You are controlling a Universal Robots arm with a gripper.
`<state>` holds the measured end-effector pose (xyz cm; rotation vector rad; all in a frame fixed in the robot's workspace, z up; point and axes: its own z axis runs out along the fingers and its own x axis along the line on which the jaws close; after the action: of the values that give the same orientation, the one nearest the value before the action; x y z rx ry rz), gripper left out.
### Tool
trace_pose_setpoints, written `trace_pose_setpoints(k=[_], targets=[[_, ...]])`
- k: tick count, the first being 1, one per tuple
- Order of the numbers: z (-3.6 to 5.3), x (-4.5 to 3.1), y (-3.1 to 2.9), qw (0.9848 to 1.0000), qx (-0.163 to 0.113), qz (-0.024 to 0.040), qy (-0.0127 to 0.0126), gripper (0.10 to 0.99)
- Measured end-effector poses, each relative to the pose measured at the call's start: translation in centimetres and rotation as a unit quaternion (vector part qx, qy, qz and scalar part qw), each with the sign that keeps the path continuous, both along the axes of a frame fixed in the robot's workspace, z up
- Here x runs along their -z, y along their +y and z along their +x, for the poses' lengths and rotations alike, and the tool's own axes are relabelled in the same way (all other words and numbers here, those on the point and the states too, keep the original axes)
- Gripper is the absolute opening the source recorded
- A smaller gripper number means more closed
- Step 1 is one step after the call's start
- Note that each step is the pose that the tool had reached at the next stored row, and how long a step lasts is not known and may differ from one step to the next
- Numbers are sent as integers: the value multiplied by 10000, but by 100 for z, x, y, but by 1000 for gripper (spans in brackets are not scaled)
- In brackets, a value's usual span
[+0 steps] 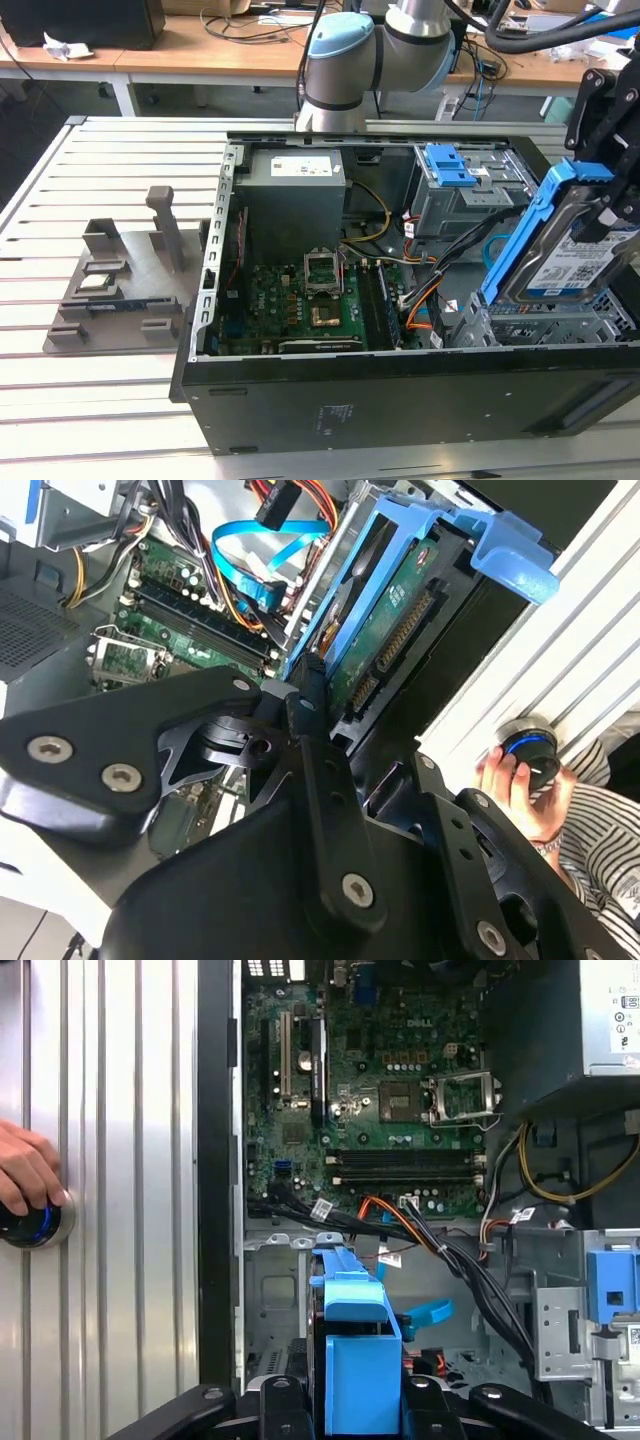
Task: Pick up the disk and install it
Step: 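Insert the disk into the insertion slot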
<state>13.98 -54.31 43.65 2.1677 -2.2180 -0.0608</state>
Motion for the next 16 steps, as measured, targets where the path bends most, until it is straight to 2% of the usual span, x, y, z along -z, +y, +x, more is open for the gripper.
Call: trace_pose_setpoints(k=[6,13,16], targets=[[-13,83,-3,10000,-17,1,0,365],[-14,256,-3,10000,-22,1,0,365],[-14,300,-3,10000,-22,1,0,365]])
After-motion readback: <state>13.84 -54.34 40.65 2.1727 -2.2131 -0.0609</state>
